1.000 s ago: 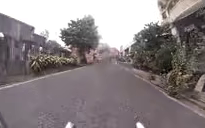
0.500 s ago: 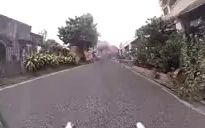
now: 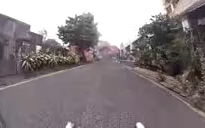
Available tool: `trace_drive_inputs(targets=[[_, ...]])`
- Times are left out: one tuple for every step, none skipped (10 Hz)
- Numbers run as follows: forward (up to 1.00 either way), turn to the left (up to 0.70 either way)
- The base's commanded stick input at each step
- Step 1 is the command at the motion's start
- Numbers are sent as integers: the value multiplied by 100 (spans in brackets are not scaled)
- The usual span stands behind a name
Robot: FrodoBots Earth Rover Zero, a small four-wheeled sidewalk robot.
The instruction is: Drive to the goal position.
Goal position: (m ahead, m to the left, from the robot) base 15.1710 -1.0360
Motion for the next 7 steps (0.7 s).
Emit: trace_drive_inputs(targets=[[70,0],[70,0],[70,0],[70,0],[70,0],[70,0],[70,0]])
